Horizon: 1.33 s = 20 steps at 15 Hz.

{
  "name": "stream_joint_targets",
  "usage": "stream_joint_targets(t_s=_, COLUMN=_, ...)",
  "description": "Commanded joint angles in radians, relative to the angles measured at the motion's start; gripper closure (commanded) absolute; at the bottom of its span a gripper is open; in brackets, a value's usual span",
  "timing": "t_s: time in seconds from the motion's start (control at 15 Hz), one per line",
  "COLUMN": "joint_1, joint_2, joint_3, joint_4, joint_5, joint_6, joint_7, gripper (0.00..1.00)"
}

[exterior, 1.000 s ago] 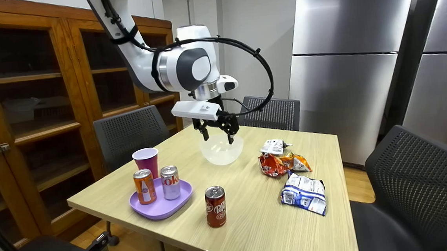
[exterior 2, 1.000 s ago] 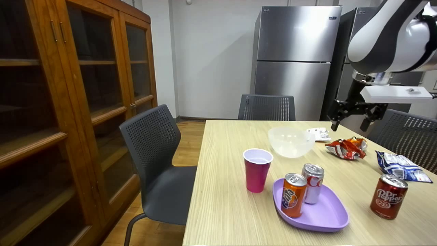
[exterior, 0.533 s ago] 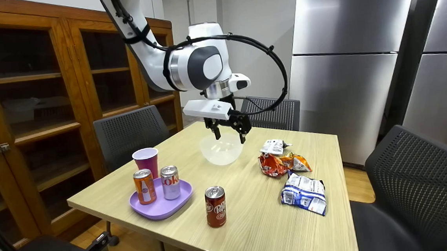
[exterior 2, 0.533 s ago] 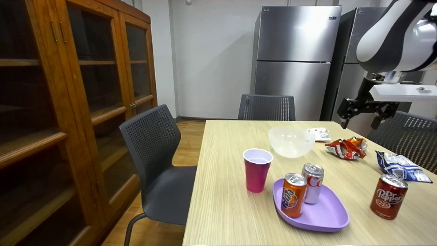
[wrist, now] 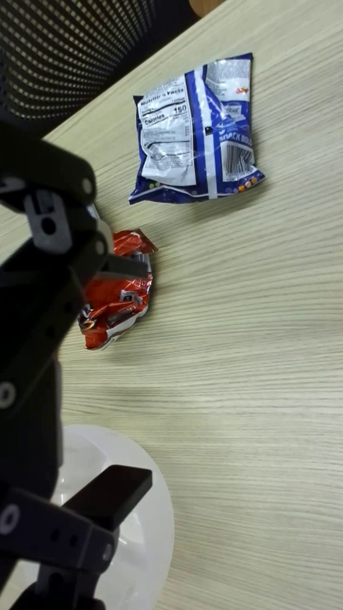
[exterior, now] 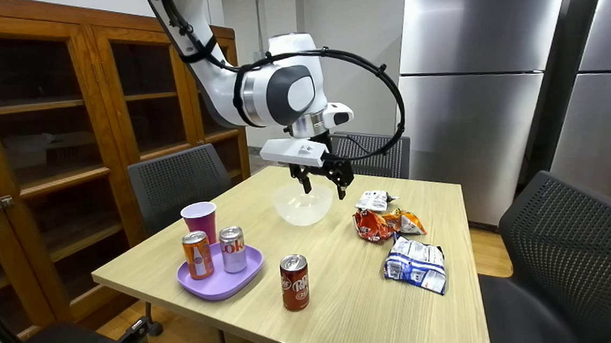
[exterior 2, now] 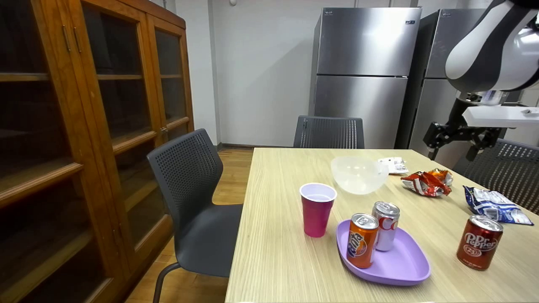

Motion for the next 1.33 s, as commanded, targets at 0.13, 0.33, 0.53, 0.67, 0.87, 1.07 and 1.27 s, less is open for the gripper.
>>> stream_joint_targets(t_s=0.13, joint_1=-0.008, joint_2=0.002, joint_3=0.007, joint_4=0.004, joint_5=-0.006, joint_6=-0.003, joint_7=0.005, gripper=0.0)
stream_joint_targets(t_s=0.33, joint_1=-0.008, joint_2=0.004, joint_3=0.007, joint_4=0.006, joint_5=-0.006, joint_6=-0.003, joint_7=0.006, gripper=0.0)
stream_joint_targets(t_s=0.53, joint_1=-0.009, joint_2=0.006, joint_3=0.009, joint_4=0.009, joint_5=-0.004, joint_6=0.001, joint_7=0.002, gripper=0.0)
stream_joint_targets(t_s=0.67, joint_1=-0.011, joint_2=0.018, joint_3=0.009, joint_4=0.021, joint_5=-0.001, joint_6=0.012, joint_7=-0.001, gripper=0.0)
stream_joint_targets(t_s=0.87, joint_1=-0.012, joint_2=0.033, joint_3=0.009, joint_4=0.035, joint_5=-0.001, joint_6=0.024, joint_7=-0.003, gripper=0.0)
stream_joint_targets(t_s=1.07, joint_1=-0.013, joint_2=0.046, joint_3=0.009, joint_4=0.05, joint_5=-0.001, joint_6=0.026, joint_7=-0.002, gripper=0.0)
stream_joint_targets(t_s=1.27, joint_1=-0.015, joint_2=0.071, joint_3=0.009, joint_4=0.077, joint_5=0.003, joint_6=0.026, joint_7=-0.001, gripper=0.0)
